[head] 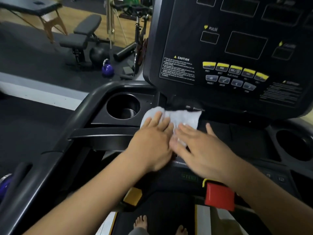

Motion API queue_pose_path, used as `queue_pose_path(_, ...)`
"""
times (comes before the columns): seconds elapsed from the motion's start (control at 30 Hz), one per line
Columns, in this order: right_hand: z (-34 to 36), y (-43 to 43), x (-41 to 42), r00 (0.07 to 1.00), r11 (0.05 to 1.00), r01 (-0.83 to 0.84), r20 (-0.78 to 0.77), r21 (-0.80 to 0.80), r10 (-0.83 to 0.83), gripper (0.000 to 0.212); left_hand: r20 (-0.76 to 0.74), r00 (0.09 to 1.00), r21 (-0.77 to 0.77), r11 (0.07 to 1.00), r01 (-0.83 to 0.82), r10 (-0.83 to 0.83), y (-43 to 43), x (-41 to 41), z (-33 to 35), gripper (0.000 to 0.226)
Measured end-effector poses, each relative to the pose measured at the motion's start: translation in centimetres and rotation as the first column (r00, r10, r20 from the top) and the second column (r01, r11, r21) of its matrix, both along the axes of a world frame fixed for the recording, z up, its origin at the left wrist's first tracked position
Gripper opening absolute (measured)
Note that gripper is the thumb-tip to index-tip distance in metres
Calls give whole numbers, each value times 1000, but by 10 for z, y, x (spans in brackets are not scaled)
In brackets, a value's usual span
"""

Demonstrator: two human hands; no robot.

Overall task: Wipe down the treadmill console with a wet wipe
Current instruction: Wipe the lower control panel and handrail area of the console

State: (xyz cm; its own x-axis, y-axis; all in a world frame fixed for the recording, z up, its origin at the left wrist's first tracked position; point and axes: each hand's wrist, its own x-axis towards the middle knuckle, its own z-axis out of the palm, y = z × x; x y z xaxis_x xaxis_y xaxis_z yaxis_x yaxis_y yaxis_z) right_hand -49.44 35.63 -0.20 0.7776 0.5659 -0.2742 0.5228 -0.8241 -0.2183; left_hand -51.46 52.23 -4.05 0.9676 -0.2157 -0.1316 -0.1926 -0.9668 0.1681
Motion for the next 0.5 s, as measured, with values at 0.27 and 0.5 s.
queue_pose_path(0.27, -2, -3, 29, 998, 996, 67, 13, -52, -66, 71, -42, 999, 46, 999, -25, 27, -15, 27, 7, 59)
queue_pose_path(0.5, -3, -22, 18, 999, 1000, 22, -33, 7, -22, 68, 2, 1000, 49, 999, 22, -22, -21, -1, 11, 76)
